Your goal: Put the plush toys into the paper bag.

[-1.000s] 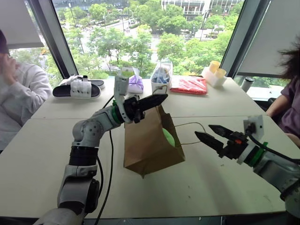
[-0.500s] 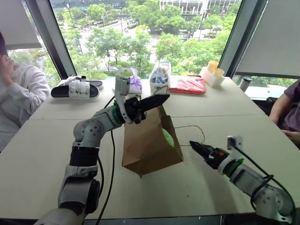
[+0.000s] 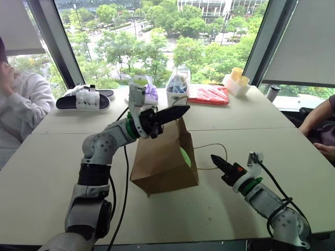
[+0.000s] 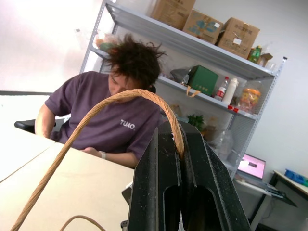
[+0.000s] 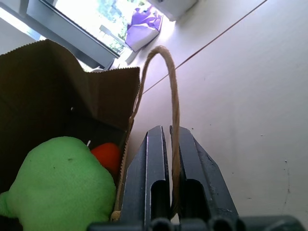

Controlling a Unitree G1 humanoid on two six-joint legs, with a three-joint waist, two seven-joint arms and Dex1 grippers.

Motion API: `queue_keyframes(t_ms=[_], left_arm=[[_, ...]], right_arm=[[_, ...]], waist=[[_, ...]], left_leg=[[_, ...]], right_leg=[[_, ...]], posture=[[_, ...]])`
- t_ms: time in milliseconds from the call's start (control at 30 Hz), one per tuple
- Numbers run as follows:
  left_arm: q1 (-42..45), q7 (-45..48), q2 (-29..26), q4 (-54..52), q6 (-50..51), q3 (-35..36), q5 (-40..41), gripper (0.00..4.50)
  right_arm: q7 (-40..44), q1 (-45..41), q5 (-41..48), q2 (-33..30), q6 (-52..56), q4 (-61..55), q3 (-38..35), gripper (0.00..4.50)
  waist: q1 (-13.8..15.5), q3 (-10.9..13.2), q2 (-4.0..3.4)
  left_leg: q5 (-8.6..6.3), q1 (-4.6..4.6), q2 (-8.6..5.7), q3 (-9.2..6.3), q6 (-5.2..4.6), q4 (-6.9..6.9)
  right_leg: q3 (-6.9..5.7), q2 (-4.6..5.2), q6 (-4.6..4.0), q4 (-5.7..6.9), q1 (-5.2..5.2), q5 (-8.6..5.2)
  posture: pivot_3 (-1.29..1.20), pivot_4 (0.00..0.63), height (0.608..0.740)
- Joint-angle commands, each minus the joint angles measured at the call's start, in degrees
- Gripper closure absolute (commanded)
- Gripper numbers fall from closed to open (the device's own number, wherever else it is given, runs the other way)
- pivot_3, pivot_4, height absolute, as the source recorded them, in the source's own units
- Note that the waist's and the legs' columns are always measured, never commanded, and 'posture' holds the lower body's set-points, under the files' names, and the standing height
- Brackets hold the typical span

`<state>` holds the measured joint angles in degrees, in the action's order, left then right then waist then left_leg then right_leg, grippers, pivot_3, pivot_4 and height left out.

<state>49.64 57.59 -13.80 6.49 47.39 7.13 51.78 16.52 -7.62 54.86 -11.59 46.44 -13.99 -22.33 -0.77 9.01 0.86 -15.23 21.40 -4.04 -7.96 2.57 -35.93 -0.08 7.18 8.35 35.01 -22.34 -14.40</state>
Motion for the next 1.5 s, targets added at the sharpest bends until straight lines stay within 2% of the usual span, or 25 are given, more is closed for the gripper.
queue_keyframes(t_ms=[33,167,333,567,733,833,1067,1233,1367,1467,1500], left_arm=[[1.66,1.78,-1.25,-0.60,-1.54,-0.72,-0.92,4.50],[4.49,3.85,-3.01,3.06,-3.61,-0.31,-2.46,4.50],[6.55,6.28,-4.54,9.35,-7.46,-0.74,-5.92,4.50],[4.73,3.26,-2.65,16.79,-14.69,-0.53,-11.73,4.50],[3.92,0.04,-1.25,18.74,-18.78,-1.29,-16.24,4.50],[3.89,-0.53,0.11,19.16,-19.39,-0.59,-16.18,3.60],[1.56,-1.05,1.21,13.64,-17.53,-0.54,-14.91,0.13],[-9.70,-4.33,-2.95,-5.30,-5.44,0.23,-8.10,0.05],[-20.60,-8.94,-7.19,-17.31,3.11,3.15,-1.46,0.05],[-26.19,-13.44,-7.68,-20.14,2.77,2.59,-3.43,0.00],[-28.10,-13.63,-7.81,-21.13,1.22,0.66,-5.59,0.00]], right_arm=[[1.35,-0.57,8.95,-1.57,-0.81,-6.40,-4.04,4.45],[-0.49,-2.51,21.05,-6.46,0.03,-12.41,-7.38,4.45],[-4.18,-5.46,28.78,-12.89,-1.43,-15.60,-8.48,4.45],[-7.09,-8.72,28.58,-16.06,-3.91,-16.36,-4.86,4.45],[-7.05,-6.94,22.37,-16.51,-4.21,-15.64,-0.08,4.45],[-4.93,-5.55,18.54,-17.15,-5.12,-15.37,1.61,3.58],[0.13,-1.57,18.59,-19.06,-4.99,-16.58,1.12,0.08],[7.18,11.19,25.60,-25.30,-1.04,-23.57,-2.37,0.03],[10.19,19.28,22.44,-27.46,-1.14,-24.69,-2.27,0.03],[9.03,18.99,19.65,-25.75,-3.32,-21.53,-1.21,0.80],[9.63,18.63,18.50,-25.28,-3.85,-20.51,-0.52,1.29]], waist=[[0.01,0.01,-0.01],[0.08,0.02,-0.03],[0.00,0.02,-0.02],[0.10,0.04,0.00],[0.14,0.04,0.01],[0.19,0.04,0.01],[0.02,0.04,0.01],[0.03,0.03,-0.01],[0.02,0.03,0.00],[0.37,0.03,0.00],[0.58,0.03,-0.01]], left_leg=[[0.00,0.01,0.00,0.01,0.00,0.00],[0.00,0.01,0.00,0.00,0.00,-0.01],[-0.01,0.00,0.01,0.02,-0.01,0.02],[-0.01,0.03,0.02,0.02,-0.02,0.03],[-0.01,0.05,0.01,0.01,-0.02,0.04],[-0.01,0.06,0.00,0.02,-0.02,0.02],[-0.01,0.05,0.01,0.02,-0.02,0.03],[-0.03,0.00,0.04,-0.05,-0.05,0.15],[-0.05,-0.01,0.09,-0.05,-0.08,0.26],[-0.05,-0.03,0.10,-0.03,-0.08,0.17],[-0.05,-0.04,0.11,-0.03,-0.08,0.15]], right_leg=[[0.00,0.00,0.00,-0.01,0.00,0.00],[0.00,0.00,0.00,-0.03,0.02,0.00],[0.00,0.00,0.00,-0.05,0.04,0.00],[0.00,0.00,0.01,-0.07,0.01,0.00],[-0.01,0.00,0.01,-0.09,0.00,0.00],[0.00,0.00,0.01,-0.10,0.01,0.00],[-0.01,0.00,0.01,-0.10,0.01,0.00],[0.00,0.00,0.01,-0.10,0.01,0.00],[0.06,0.00,-0.01,-0.24,0.00,-0.01],[0.09,0.00,-0.11,-0.31,0.09,-0.03],[0.08,-0.02,-0.28,-0.43,0.16,-0.04]], posture=[[0.00,0.150,0.740],[0.00,0.150,0.740],[0.00,0.150,0.740],[0.00,0.150,0.740],[0.00,0.150,0.740],[0.00,0.150,0.740],[0.00,0.150,0.740],[0.00,0.150,0.740],[0.00,0.150,0.740],[0.00,0.150,0.740],[0.00,0.150,0.740]])
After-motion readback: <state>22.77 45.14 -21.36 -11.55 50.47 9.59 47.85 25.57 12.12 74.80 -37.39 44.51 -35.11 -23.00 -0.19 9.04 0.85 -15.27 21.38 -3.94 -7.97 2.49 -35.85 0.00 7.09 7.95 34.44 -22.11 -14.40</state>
